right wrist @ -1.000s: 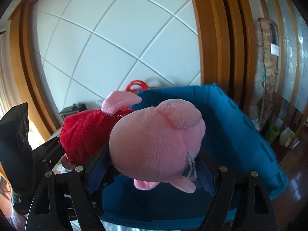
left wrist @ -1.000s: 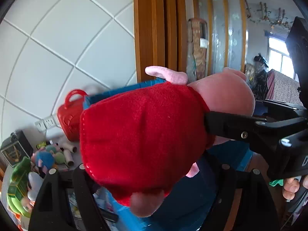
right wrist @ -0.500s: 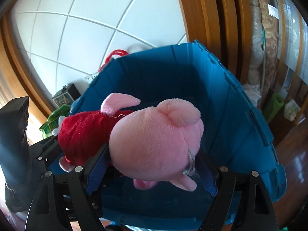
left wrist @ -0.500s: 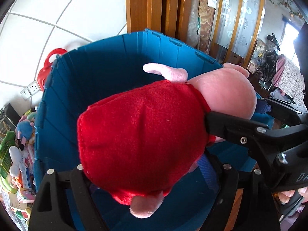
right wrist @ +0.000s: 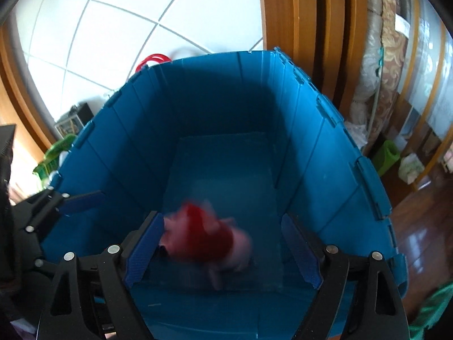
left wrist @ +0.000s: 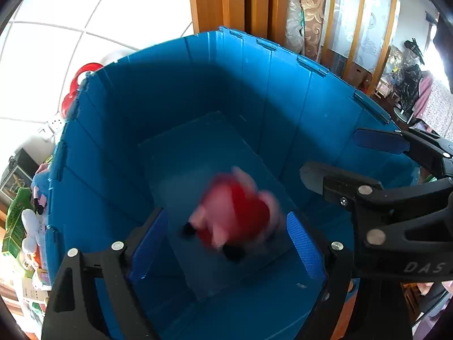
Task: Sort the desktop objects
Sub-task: 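Lower the pig plush into the blue bin and open both grippers, then withdraw both grippers from the bin back over the toy pile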
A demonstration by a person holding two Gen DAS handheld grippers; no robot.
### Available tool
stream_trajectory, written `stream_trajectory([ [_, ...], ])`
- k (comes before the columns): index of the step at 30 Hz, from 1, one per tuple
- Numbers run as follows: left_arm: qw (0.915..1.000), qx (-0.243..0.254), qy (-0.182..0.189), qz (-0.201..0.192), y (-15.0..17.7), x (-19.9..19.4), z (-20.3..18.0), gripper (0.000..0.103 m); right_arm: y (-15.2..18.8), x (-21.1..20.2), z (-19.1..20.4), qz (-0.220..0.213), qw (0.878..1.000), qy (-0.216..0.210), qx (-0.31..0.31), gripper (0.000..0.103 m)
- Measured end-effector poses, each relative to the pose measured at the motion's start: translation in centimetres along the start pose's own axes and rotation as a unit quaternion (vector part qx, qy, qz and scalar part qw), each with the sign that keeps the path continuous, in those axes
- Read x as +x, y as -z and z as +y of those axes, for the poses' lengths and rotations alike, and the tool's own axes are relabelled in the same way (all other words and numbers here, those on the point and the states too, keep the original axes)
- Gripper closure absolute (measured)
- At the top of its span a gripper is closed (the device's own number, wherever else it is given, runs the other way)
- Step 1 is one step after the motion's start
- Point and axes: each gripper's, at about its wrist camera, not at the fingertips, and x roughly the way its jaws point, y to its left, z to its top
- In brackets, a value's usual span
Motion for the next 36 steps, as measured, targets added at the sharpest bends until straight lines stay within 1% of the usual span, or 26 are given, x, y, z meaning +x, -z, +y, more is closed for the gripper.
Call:
stream_trajectory([
  [4,0.9999,-0.009,-0.001,-0.012,0.6,-0.7,0.8,0.017,-0.1,-0.5,0.9,-0.007,0.999,0.024,-0.021,0.009],
  [6,0.9997,-0.013,-0.001,-0.021,0.9,-1.2,1.1,0.017,0.1,-0.9,1.7,-0.013,0.998,0.044,-0.038,0.007],
  [11,0.9991,-0.012,-0.003,-0.040,1.9,-2.5,1.2,0.017,0.6,-1.9,2.6,-0.022,0.996,0.061,-0.055,0.001],
  [16,0.9973,-0.015,-0.015,-0.070,3.0,-4.5,1.4,0.017,1.4,-3.4,3.0,-0.041,0.994,0.078,-0.065,0.001],
  [19,0.9957,-0.020,-0.018,-0.089,3.6,-5.8,1.9,0.017,1.7,-4.7,3.0,-0.058,0.993,0.079,-0.059,0.001],
  [23,0.9922,-0.031,-0.023,-0.119,4.8,-7.7,2.5,0.017,2.7,-6.7,3.4,-0.091,0.989,0.099,-0.058,0.001],
  [28,0.9875,-0.040,-0.030,-0.150,6.4,-10.3,3.1,0.017,4.3,-8.4,4.3,-0.123,0.986,0.104,-0.050,0.001],
  [31,0.9848,-0.040,-0.037,-0.165,7.6,-11.5,3.2,0.017,5.5,-9.6,5.2,-0.142,0.984,0.098,-0.047,0.000],
  [36,0.9798,-0.039,-0.048,-0.190,9.8,-13.2,3.9,0.017,7.0,-11.0,7.1,-0.162,0.981,0.102,-0.044,0.000],
])
